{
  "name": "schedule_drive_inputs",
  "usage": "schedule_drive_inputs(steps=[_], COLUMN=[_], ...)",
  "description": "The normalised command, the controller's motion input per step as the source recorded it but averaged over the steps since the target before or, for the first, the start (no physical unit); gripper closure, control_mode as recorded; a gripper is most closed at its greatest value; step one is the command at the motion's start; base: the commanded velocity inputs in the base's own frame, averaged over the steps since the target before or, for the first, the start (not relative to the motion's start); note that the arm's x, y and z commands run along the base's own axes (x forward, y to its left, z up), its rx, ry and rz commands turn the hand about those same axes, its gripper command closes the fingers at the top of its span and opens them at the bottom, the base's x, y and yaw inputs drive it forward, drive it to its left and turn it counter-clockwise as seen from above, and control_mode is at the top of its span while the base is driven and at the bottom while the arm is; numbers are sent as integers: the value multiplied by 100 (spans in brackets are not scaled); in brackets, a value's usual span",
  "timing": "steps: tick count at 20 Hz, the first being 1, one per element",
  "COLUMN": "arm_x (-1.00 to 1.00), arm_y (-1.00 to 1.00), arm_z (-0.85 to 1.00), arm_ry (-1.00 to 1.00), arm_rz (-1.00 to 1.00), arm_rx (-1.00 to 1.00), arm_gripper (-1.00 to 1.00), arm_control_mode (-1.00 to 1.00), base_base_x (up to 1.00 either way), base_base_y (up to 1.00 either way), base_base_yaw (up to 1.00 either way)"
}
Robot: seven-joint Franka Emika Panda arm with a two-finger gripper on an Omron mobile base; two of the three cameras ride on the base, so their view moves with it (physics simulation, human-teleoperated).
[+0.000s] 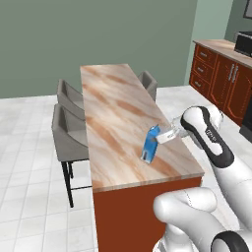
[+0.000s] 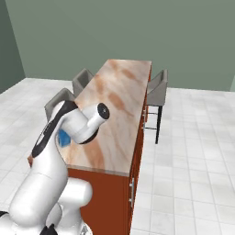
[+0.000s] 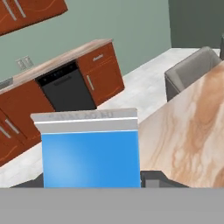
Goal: Pick the milk from the counter and place it in the open cabinet.
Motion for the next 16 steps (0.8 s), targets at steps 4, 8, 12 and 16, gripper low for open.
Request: schedule_drive_inputs(steps=[4,8,12,16], arm_x=[-49,-57,-56,-46], arm_y=[-8,-6,-7,-2], arm_z=[40,24,22,30], arm_ry=[-8,-23,-22,-7], arm_rz=[8,2,0,2], arm_rx=[0,0,0,0], arm_gripper=[100,100,100,100], arm_control_mode=[-100,-100,-100,-100], base_base_x=[0,0,0,0], base_base_y=[0,0,0,0], base_base_yaw=[0,0,0,0])
